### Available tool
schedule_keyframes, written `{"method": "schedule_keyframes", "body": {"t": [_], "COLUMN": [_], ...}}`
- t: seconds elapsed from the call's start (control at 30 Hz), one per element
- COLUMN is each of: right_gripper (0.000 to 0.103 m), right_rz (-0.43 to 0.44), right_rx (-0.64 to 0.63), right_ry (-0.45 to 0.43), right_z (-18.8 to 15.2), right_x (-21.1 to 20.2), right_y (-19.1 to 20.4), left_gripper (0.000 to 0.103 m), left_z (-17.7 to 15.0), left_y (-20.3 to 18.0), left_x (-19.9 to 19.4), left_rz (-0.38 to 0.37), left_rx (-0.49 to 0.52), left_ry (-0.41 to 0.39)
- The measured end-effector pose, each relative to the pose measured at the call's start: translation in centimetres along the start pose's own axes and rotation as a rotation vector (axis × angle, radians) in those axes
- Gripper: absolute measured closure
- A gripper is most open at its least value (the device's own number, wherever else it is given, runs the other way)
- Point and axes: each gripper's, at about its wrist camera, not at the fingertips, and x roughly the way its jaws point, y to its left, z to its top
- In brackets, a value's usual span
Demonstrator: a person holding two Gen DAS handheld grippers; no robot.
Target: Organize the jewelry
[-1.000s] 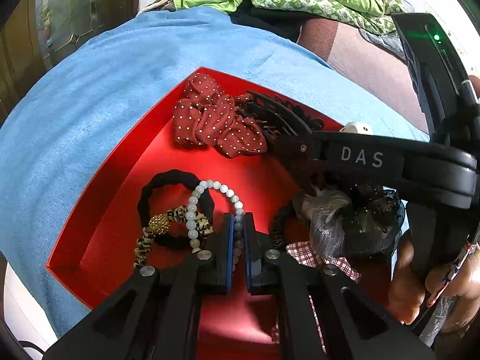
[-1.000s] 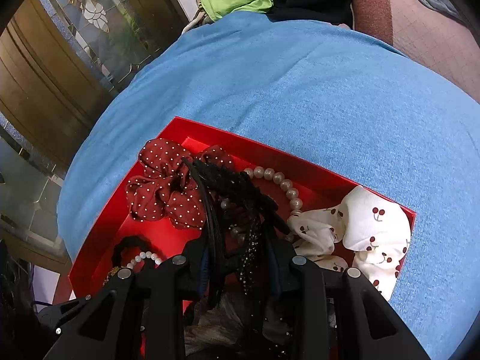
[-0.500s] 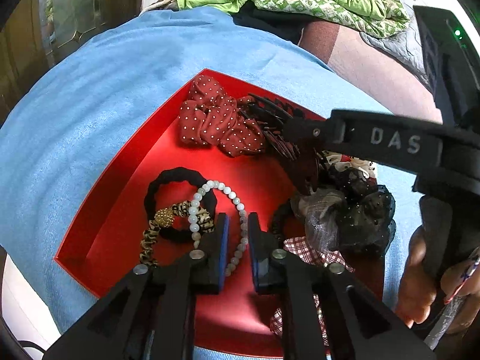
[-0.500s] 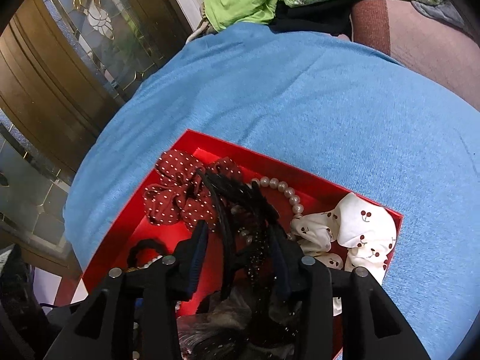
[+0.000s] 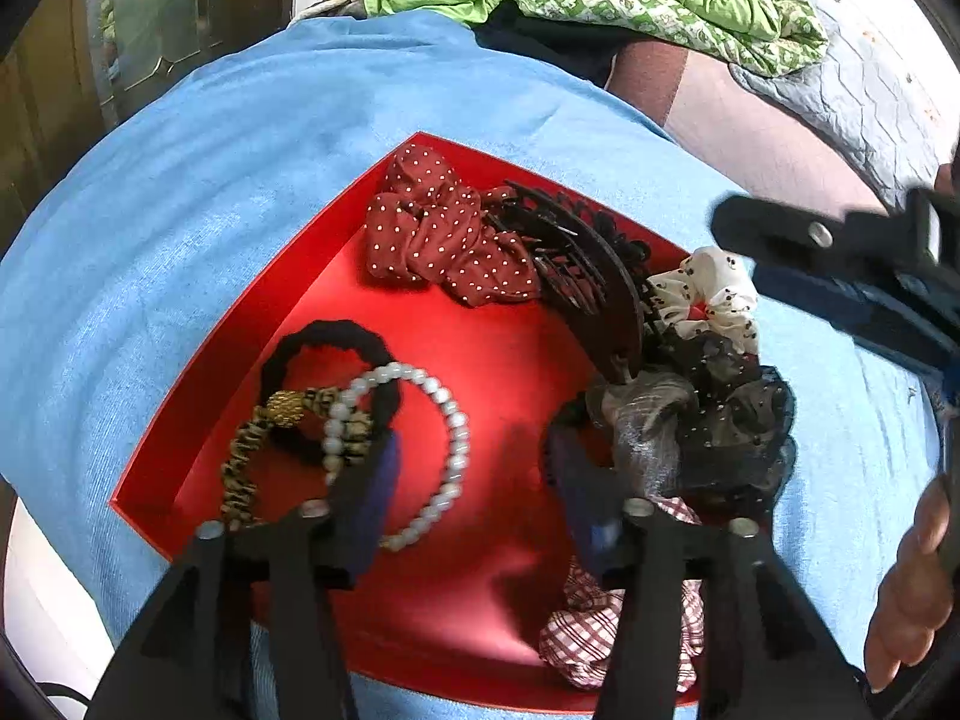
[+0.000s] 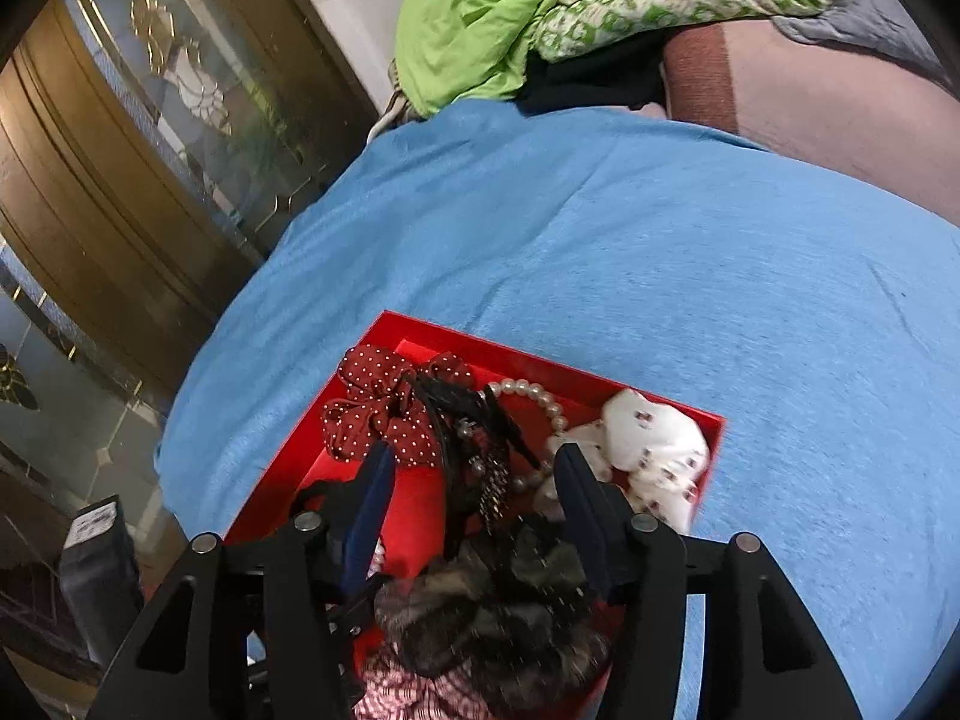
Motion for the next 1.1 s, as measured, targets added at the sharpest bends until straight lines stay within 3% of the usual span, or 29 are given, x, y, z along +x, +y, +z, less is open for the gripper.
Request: {"method": "schedule_keyframes", "body": {"t": [0.13, 0.7, 1.1], "right_gripper": [0.039, 0.036, 0.035], "right_rz": [-0.014, -0.126, -0.13], "right_rx": [0.021, 0.046, 0.056], "right_ry": [-0.024, -0.039, -0.07], "right_z": [-1.3, -7.9, -10.2], "right_x": [-1.9, -6.8, -9.3], "right_y": [-0.9, -3.7, -4.3], "left_gripper": [0.041, 0.035, 0.03], "left_z": [-0.1, -1.4, -3.1], "left_y": [0.0, -2.8, -5.4], "left_x": [-0.9, -6.0, -8.6], "left_rz": [-0.008, 0.059, 0.1], "left_rx": [-0.011, 0.062, 0.126], "left_ry": [-0.009, -0.092, -0.152]}}
